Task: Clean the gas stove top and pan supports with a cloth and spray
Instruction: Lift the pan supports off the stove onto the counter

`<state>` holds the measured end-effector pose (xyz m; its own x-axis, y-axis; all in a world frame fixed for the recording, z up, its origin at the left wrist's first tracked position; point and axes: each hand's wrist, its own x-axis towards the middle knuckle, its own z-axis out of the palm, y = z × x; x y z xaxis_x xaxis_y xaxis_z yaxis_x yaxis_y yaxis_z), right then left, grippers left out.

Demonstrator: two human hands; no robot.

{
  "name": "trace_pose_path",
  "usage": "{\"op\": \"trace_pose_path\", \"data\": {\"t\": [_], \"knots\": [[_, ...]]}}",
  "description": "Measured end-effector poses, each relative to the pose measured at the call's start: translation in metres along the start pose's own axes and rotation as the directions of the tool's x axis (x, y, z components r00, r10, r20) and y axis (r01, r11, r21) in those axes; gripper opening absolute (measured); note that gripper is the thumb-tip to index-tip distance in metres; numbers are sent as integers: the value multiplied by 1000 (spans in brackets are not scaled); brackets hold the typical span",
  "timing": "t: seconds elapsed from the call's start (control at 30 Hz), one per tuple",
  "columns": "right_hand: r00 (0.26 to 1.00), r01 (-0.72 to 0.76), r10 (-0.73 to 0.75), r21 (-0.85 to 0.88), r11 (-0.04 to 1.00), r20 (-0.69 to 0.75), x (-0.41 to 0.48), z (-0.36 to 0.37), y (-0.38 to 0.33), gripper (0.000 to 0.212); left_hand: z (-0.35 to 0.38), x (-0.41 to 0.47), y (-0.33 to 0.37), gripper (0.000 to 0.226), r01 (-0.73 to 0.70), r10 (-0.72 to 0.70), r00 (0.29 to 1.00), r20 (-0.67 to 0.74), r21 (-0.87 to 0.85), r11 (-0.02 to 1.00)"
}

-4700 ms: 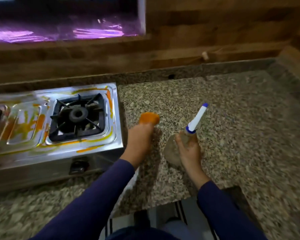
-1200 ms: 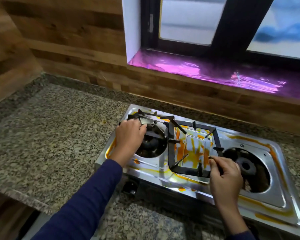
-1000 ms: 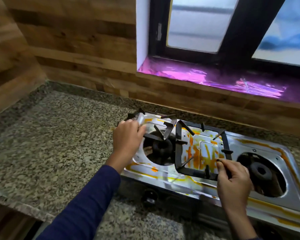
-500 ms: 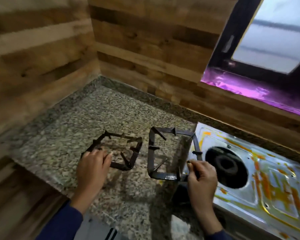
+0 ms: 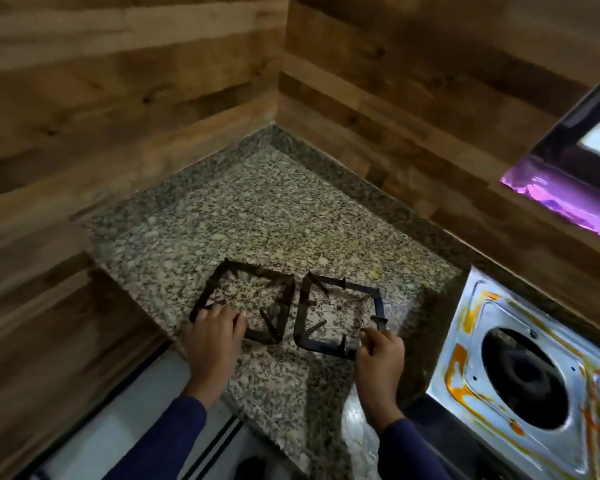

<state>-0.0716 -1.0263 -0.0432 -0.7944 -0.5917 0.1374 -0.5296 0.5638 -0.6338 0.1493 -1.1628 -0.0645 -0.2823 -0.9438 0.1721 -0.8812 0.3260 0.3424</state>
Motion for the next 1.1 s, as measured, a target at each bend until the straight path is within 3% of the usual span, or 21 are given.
{"op": "trace_pose_path", "data": {"t": [0.2, 0.5, 0.6, 0.67, 0.77, 0.87, 1.0, 1.1], "knots": [[1000, -16, 17, -63, 998, 18, 3, 19, 19, 14, 19, -1, -2, 29, 53, -54, 991, 120, 16, 998], [988, -46, 55, -65, 997, 143, -3, 15, 29, 21, 12, 1, 6, 21, 148, -139, 970, 198, -31, 989], [981, -14, 24, -54, 998, 193, -1, 6, 21, 29, 5, -3, 25, 42, 217, -219, 961, 171, 32, 976], [986, -59, 59, -7, 998, 154, -3, -19, 25, 39, 2, -9, 67, 53, 113, -107, 976, 189, -21, 993], [995, 38, -51, 142, 989, 87, -4, -39, -3, 36, -6, -15, 103, 49, 28, -2, 988, 156, -165, 986], [994, 100, -85, 244, 965, -71, -7, -86, -4, 29, -4, -29, 170, 43, -217, 269, 953, 138, -306, 927], [966, 79, 3, 307, 948, -257, -19, -165, 41, 26, -16, -72, 277, 35, -498, 557, 831, 6, -439, 748], [912, 32, 95, 299, 954, -400, -38, -231, 102, 28, -22, -132, 348, 33, -648, 730, 679, -83, -536, 541]]}}
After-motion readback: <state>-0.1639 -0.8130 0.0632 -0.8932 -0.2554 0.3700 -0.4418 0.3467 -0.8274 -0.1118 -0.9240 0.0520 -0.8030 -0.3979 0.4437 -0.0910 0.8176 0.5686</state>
